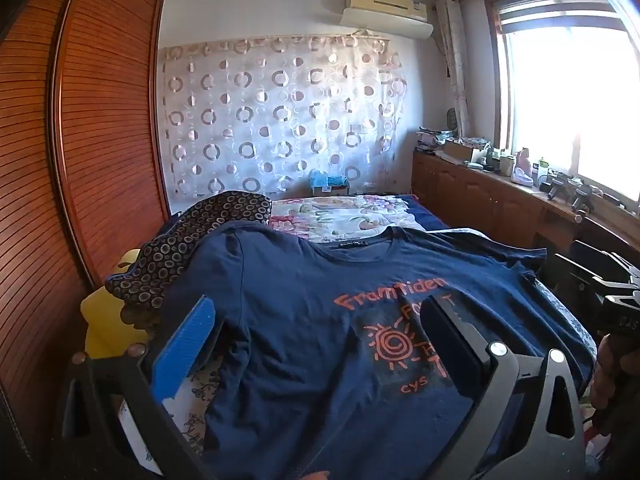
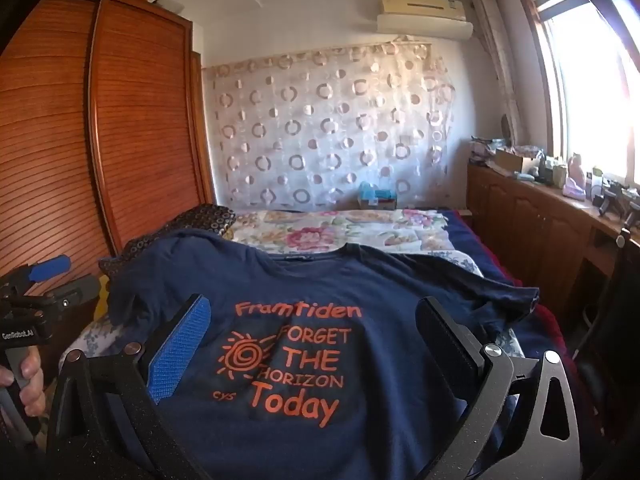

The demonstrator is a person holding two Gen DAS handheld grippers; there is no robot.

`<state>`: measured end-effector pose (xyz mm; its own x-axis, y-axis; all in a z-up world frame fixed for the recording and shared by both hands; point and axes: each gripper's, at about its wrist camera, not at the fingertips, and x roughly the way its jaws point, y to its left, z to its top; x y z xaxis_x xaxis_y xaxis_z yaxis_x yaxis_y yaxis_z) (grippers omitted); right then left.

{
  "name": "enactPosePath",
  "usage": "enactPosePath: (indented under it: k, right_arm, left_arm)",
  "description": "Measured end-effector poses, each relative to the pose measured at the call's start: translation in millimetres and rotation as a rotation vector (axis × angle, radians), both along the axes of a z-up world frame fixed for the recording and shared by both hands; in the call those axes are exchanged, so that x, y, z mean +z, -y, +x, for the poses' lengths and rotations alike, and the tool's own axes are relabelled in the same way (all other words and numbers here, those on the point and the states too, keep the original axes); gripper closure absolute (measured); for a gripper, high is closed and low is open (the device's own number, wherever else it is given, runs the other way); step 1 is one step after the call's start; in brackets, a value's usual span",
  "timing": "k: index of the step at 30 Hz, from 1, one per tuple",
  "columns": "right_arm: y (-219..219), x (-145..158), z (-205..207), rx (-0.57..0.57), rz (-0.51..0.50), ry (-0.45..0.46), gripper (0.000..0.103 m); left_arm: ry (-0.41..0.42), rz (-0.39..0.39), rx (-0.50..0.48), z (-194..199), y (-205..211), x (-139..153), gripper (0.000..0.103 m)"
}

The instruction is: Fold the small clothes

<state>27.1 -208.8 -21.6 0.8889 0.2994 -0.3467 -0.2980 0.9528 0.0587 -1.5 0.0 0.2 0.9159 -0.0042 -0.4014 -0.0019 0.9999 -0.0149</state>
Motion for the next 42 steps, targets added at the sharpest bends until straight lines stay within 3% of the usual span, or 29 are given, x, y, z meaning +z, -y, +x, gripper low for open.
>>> enactPosePath:
  k: [42]
  right_arm:
    - [-3,0,-3,0.002,0.001,0.006,0.0]
  left_arm:
    - [0.018,0.023,0.014,-8,4,10,0.0]
